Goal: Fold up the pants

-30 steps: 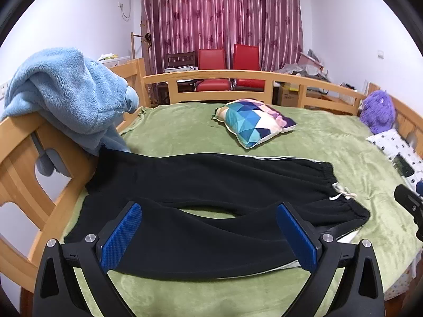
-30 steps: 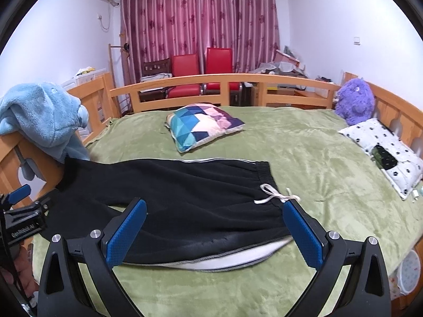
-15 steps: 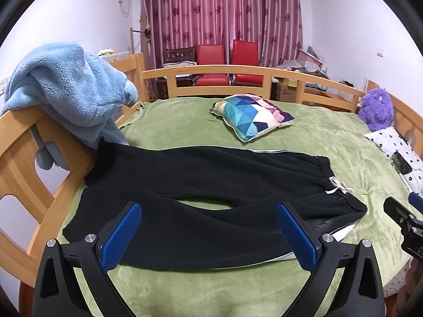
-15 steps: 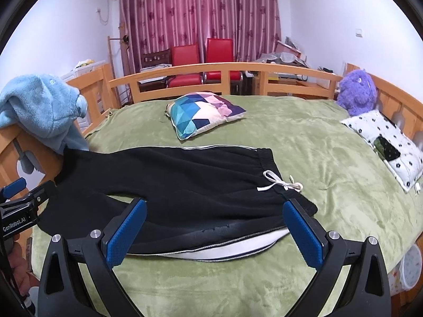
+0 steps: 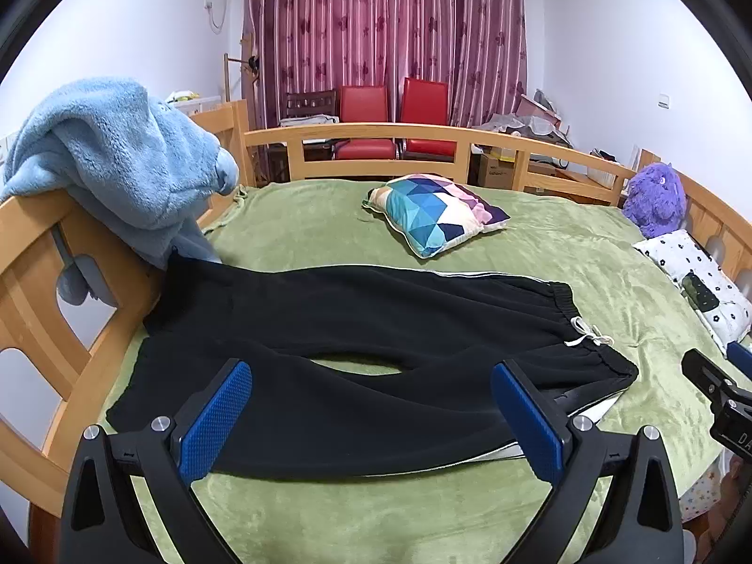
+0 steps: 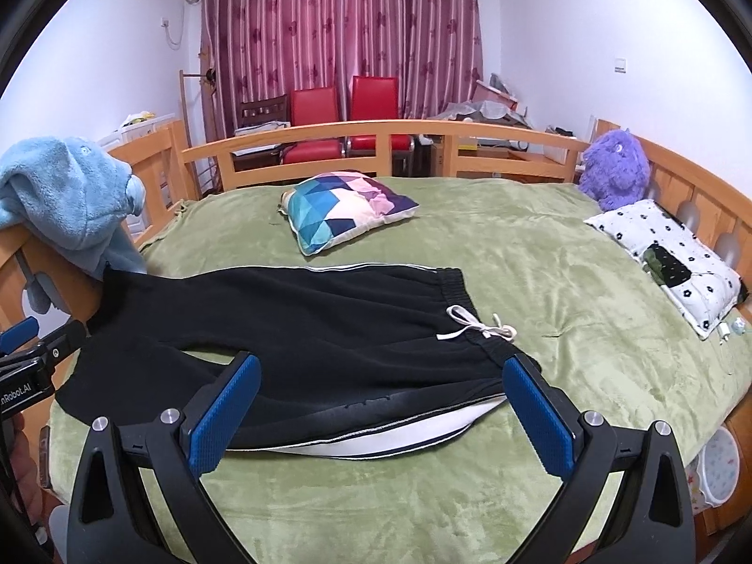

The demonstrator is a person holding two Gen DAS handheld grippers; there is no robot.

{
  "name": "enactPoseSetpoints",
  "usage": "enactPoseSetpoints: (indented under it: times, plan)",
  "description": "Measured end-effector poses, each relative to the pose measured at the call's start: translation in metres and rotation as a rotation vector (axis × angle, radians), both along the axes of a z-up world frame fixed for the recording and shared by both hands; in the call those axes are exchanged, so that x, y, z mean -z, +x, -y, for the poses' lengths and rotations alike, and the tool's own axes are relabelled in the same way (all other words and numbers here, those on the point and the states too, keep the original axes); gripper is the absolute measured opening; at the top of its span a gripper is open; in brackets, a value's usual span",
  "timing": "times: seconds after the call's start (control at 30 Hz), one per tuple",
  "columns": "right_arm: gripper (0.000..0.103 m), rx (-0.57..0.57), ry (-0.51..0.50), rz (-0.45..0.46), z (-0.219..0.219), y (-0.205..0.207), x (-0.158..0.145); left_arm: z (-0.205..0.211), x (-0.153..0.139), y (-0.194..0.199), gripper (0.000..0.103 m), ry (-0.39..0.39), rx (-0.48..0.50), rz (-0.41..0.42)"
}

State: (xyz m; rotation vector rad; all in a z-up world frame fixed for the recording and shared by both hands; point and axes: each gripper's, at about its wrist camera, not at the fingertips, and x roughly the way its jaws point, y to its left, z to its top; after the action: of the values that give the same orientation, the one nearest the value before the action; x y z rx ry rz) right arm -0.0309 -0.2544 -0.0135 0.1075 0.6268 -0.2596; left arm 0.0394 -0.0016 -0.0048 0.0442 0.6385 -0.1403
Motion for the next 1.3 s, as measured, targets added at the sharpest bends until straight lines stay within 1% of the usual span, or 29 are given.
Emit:
enactPoseSetpoints:
  times: [0.07, 0.2, 0.3, 0.4, 0.47, 0.53, 0.63, 0.7, 0.77, 0.8, 0.83, 0.87, 0.93, 1.0, 1.07, 1.13, 1.17, 1.23, 1.3]
  plan:
    - [0.102, 0.024, -0.007, -0.005, 0.001, -0.002, 0.0, 0.001, 0.0, -0.001, 0.103, -0.005, 0.001, -0.002]
    - [0.103, 0.042, 0.013, 0.004, 0.008, -0.004, -0.002, -0.001, 0.0, -0.004, 0.103, -0.03, -0.006, -0.005]
    - [0.103, 0.0, 0.026, 0.021, 0.01, -0.004, -0.005, -0.007, -0.002, -0.004, 0.103, -0.066, -0.002, 0.008]
    - [0.103, -0.029, 0.006, 0.05, 0.007, -0.004, -0.011, -0.012, -0.005, -0.002, 0.103, -0.094, -0.004, 0.023]
    - [0.103, -0.04, -0.023, 0.069, 0.002, -0.003, -0.014, -0.014, -0.005, 0.001, 0.103, -0.09, -0.006, 0.011]
    - [0.103, -0.054, -0.034, 0.068, -0.001, 0.0, -0.013, -0.017, -0.001, 0.008, 0.103, -0.066, -0.027, -0.008]
    - [0.102, -0.055, -0.023, 0.05, -0.001, 0.007, -0.003, -0.029, 0.012, 0.016, 0.102, -0.089, -0.046, -0.021]
    - [0.101, -0.062, 0.005, 0.032, 0.003, 0.011, 0.01, -0.036, 0.024, 0.017, 0.099, -0.092, -0.058, -0.036]
    - [0.098, -0.051, 0.036, 0.025, 0.009, 0.013, 0.03, -0.046, 0.039, 0.018, 0.099, -0.091, -0.069, -0.051]
    - [0.094, -0.043, 0.047, 0.02, 0.012, 0.014, 0.04, -0.053, 0.049, 0.018, 0.099, -0.09, -0.082, -0.065]
    - [0.093, -0.04, 0.06, 0.007, 0.017, 0.017, 0.052, -0.06, 0.058, 0.018, 0.099, -0.094, -0.095, -0.078]
    - [0.088, -0.039, 0.08, -0.01, 0.021, 0.019, 0.063, -0.067, 0.067, 0.018, 0.098, -0.098, -0.105, -0.088]
    - [0.083, -0.034, 0.142, -0.052, 0.033, 0.027, 0.087, -0.083, 0.087, 0.017, 0.098, -0.104, -0.134, -0.106]
    - [0.074, -0.026, 0.183, -0.093, 0.042, 0.034, 0.109, -0.101, 0.108, 0.019, 0.094, -0.109, -0.168, -0.132]
    - [0.07, -0.007, 0.195, -0.137, 0.05, 0.044, 0.131, -0.114, 0.126, 0.024, 0.092, -0.112, -0.183, -0.158]
    - [0.07, 0.017, 0.213, -0.172, 0.06, 0.053, 0.152, -0.13, 0.147, 0.031, 0.088, -0.128, -0.216, -0.195]
    - [0.071, 0.029, 0.232, -0.188, 0.067, 0.057, 0.163, -0.137, 0.155, 0.035, 0.085, -0.141, -0.228, -0.211]
    - [0.07, 0.049, 0.265, -0.207, 0.08, 0.063, 0.179, -0.153, 0.173, 0.04, 0.084, -0.175, -0.255, -0.233]
    - [0.071, 0.091, 0.307, -0.21, 0.096, 0.067, 0.191, -0.167, 0.189, 0.045, 0.084, -0.192, -0.292, -0.254]
